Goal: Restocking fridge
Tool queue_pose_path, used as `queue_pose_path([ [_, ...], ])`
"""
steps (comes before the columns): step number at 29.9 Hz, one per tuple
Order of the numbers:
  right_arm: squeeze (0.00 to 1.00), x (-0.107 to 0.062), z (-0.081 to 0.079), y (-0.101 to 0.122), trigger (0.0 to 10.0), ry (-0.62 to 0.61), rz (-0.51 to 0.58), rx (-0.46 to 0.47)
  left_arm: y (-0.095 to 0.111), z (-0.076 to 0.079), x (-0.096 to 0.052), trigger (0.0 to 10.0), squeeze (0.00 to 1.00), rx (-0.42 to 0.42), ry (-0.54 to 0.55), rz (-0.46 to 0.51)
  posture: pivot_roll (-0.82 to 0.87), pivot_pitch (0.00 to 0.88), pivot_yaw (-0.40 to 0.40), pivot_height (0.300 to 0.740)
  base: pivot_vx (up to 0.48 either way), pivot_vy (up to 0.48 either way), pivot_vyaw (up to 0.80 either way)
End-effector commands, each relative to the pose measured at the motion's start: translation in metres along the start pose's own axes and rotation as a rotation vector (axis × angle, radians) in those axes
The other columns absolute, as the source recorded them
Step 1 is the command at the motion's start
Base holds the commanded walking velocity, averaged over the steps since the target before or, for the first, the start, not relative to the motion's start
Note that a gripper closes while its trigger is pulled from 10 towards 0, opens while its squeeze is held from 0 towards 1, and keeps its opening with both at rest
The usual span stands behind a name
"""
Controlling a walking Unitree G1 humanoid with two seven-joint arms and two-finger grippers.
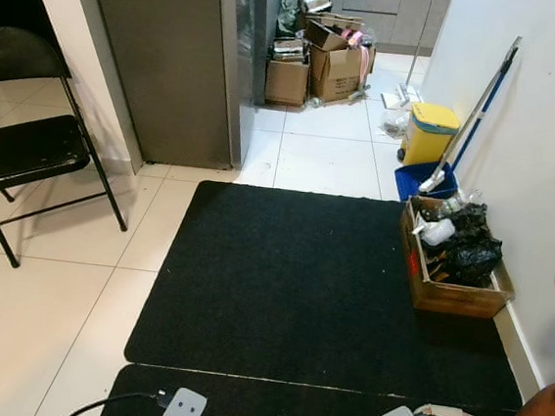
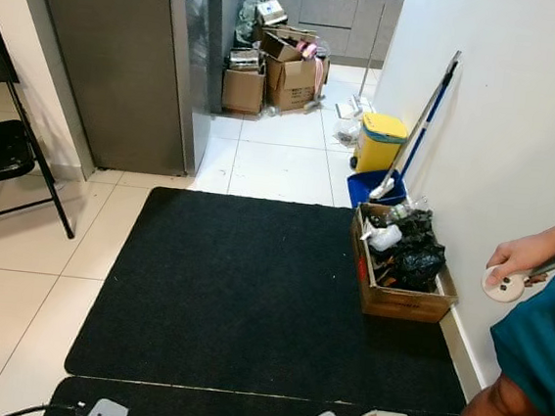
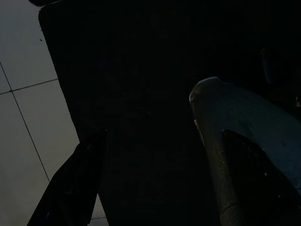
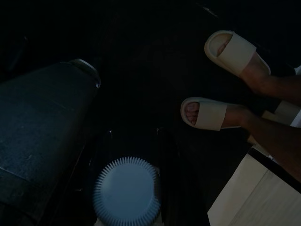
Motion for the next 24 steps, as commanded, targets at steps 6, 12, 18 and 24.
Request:
queue_pose_path([
  [6, 0.00, -0.0003, 0.0020, 0.0008, 0.0, 0.001, 0.006, 0.017, -0.0029, 0.0046, 0.0000, 10.0, 0.00, -0.006, -0.009, -0.009, -0.03, 0.000, -0.030, 0.740, 0.000, 0.000, 0.00],
  [12, 0.00, -0.0002, 0.0023, 0.0001, 10.0, -0.002, -0.003, 0.010, -0.0035, 0.0047, -0.0001, 10.0, 0.00, -0.008, -0.009, -0.010, -0.03, 0.000, -0.030, 0.740, 0.000, 0.000, 0.00],
  [18, 0.00, -0.0005, 0.0044, -0.0033, 10.0, -0.022, -0.014, 0.003, -0.0048, 0.0053, -0.0003, 10.0, 0.00, -0.010, -0.011, -0.012, -0.03, 0.000, -0.030, 0.740, 0.000, 0.000, 0.00],
  [24, 0.00, -0.0009, 0.0053, -0.0083, 10.0, -0.030, -0.033, -0.018, -0.0059, 0.0057, -0.0004, 10.0, 0.00, -0.010, -0.012, -0.014, -0.03, 0.000, -0.028, 0.740, 0.000, 0.000, 0.00],
])
Point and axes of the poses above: a point about 5 cm out from each wrist's last joint towards the gripper, its own x axis pointing out of the wrist towards the gripper, its own y axis along the axis of the wrist's last joint, z = x × y, the point moved 3 cm from there along x, pointing out of the wrist towards the gripper, and after that the axes turned 12 degrees about x, right-handed, at the moved point
